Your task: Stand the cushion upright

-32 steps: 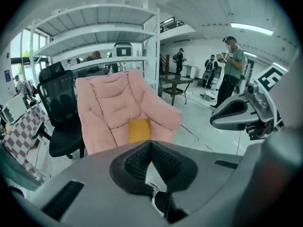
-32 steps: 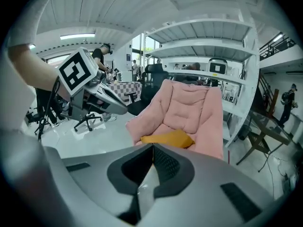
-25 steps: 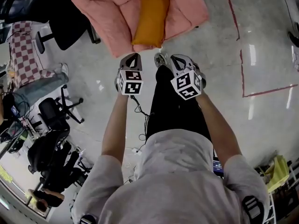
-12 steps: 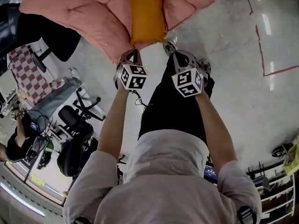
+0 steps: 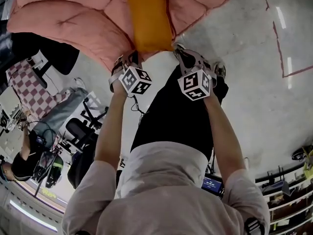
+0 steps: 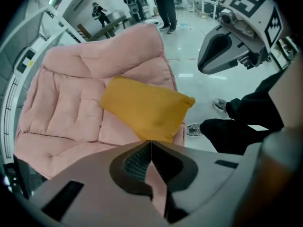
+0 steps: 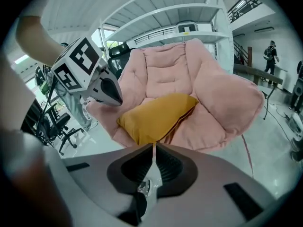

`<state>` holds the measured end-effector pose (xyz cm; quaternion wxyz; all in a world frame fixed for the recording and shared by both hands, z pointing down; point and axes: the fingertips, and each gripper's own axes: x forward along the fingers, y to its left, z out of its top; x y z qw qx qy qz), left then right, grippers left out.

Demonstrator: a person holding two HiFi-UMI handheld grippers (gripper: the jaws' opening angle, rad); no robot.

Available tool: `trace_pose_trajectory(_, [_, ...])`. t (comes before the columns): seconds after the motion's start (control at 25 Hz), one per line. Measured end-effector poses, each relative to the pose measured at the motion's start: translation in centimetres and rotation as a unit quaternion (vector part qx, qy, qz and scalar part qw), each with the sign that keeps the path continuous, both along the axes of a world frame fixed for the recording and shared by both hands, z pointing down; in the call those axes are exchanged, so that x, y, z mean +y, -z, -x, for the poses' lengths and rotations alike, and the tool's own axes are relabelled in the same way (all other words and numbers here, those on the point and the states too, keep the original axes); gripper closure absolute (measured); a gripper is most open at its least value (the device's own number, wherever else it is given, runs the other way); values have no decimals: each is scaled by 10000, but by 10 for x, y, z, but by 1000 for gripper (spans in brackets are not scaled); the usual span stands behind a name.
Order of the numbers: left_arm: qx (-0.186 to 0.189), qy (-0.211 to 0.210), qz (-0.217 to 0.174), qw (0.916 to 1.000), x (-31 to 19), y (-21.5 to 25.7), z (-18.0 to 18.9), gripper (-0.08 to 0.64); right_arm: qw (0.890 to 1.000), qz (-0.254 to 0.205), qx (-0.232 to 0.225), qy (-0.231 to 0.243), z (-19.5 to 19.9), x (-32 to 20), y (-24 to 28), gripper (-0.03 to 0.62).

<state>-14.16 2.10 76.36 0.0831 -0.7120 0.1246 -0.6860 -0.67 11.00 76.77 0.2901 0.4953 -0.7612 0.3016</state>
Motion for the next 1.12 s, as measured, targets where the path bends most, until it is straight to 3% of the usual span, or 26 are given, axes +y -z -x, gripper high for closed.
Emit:
trace_pose_trajectory(0.16, [-317,-176,710,9968,6,-11,11,539,9997,17,-70,222,15,-6,-8,561])
trace_pose_trajectory(0.24, [-439,-215,1139,9923,13,-18,14,383,9992,97,-156,356,24,-10,-14,490])
trace_pose_trajectory(0.32, [-523,-290,1323,9894,14,-26,15,320,9984,194,-227,473,31,-14,-22,469])
trace_pose_trajectory(0.56, [-835,-538,1205,9877,1,-47,20,313,9938,426,-115,1016,57,-18,-52,425])
trace_pose_trajectory(0.76, [-1030,-743,1297,9834,6,-62,16,313,9943,536,11,924,54,-23,-66,407])
trace_pose_trajectory(0.92, [-1085,-714,1426,9812,7,-74,13,313,9943,515,97,926,48,-29,-65,467])
trace_pose_trajectory(1.12, [-870,-467,1446,9846,7,-72,7,313,9943,450,147,957,45,-28,-55,518])
